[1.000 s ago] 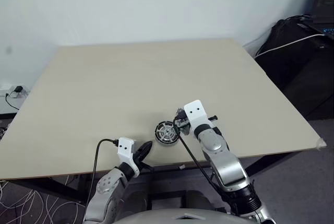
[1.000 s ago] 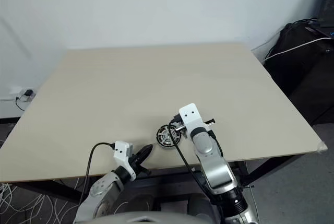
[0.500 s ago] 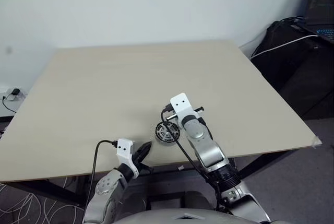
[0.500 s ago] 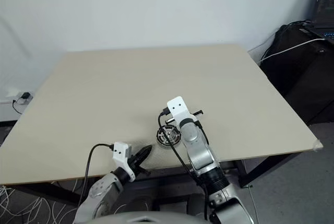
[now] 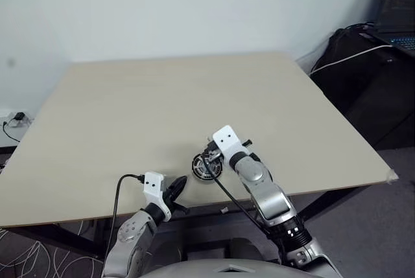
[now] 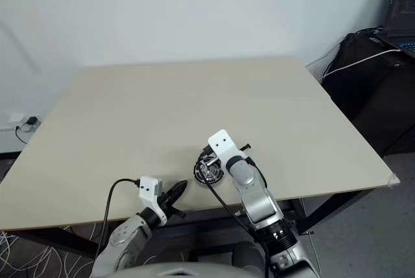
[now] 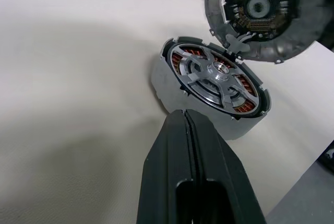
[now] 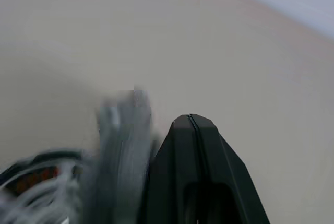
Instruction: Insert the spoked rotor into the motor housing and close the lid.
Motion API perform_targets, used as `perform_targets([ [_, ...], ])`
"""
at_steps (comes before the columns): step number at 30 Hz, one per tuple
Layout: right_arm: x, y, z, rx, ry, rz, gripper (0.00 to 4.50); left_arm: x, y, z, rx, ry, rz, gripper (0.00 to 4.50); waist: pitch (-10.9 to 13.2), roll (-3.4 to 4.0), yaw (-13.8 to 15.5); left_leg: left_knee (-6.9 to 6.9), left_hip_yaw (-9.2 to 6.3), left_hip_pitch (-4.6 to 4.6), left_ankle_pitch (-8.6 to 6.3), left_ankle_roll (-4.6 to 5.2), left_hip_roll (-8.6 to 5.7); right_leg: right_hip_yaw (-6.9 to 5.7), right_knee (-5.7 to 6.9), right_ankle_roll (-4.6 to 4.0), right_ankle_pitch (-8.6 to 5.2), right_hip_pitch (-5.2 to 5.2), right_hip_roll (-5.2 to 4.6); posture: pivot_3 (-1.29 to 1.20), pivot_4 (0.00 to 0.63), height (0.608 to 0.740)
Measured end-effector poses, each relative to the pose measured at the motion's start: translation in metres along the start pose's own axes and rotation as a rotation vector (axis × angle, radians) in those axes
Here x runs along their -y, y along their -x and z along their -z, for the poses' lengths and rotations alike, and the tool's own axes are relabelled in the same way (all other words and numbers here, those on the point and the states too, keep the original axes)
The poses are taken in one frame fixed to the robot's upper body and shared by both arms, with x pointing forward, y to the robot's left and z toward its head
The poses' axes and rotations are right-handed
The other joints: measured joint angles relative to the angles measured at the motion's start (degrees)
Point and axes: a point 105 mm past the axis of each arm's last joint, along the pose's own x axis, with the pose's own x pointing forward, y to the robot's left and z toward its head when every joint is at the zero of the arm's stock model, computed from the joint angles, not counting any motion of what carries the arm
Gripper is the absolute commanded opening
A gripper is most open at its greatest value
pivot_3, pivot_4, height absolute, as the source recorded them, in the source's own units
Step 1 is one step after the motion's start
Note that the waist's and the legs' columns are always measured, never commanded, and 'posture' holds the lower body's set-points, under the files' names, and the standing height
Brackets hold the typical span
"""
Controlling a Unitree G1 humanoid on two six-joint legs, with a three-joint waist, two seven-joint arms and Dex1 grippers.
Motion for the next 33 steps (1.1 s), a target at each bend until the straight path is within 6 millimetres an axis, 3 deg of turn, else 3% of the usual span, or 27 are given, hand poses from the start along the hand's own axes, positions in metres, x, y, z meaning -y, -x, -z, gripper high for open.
perform_targets([
  [2, -0.008, 0.000, 0.002, -0.009, 0.009, -0.037, 0.02, 0.000, 0.000, 0.000, 0.000, 0.000, 0.001, 0.00, 0.0, 0.02, 0.1, 0.01, 0.00, -0.01, -0.02, -0.03, -0.01, 0.00, 0.00, 0.00, 0.00, -0.01, 0.00, 0.00, 0.000, 0.740],
  [12, -0.007, -0.001, -0.007, 0.011, 0.026, -0.040, 0.02, 0.000, -0.001, 0.000, -0.005, 0.002, 0.002, 0.00, 0.0, 0.02, 0.4, 0.00, 0.00, -0.04, -0.06, -0.11, -0.02, -0.01, -0.02, 0.00, 0.00, -0.02, -0.01, 0.00, 0.000, 0.740],
  [19, -0.027, -0.005, -0.010, 0.023, 0.071, -0.123, 0.02, 0.000, -0.001, 0.000, -0.002, 0.005, 0.001, 0.00, 0.0, 0.01, 0.4, 0.00, 0.00, -0.04, -0.06, -0.10, -0.02, -0.01, -0.02, 0.00, 0.00, -0.02, -0.01, 0.00, 0.000, 0.740],
  [23, -0.038, -0.007, -0.006, 0.014, 0.106, -0.174, 0.02, 0.001, -0.002, 0.000, -0.001, 0.008, 0.001, 0.00, 0.0, 0.01, 0.4, 0.00, 0.00, -0.04, -0.06, -0.10, -0.03, -0.01, -0.03, 0.00, 0.00, -0.01, -0.02, 0.00, 0.000, 0.740],
  [33, -0.041, -0.012, 0.000, -0.007, 0.075, -0.198, 0.02, 0.001, -0.002, 0.000, 0.000, 0.009, 0.002, 0.00, 0.0, 0.01, 0.4, 0.01, -0.01, -0.03, -0.07, -0.12, -0.03, -0.01, -0.02, 0.01, 0.00, -0.01, -0.02, 0.00, 0.000, 0.740],
])
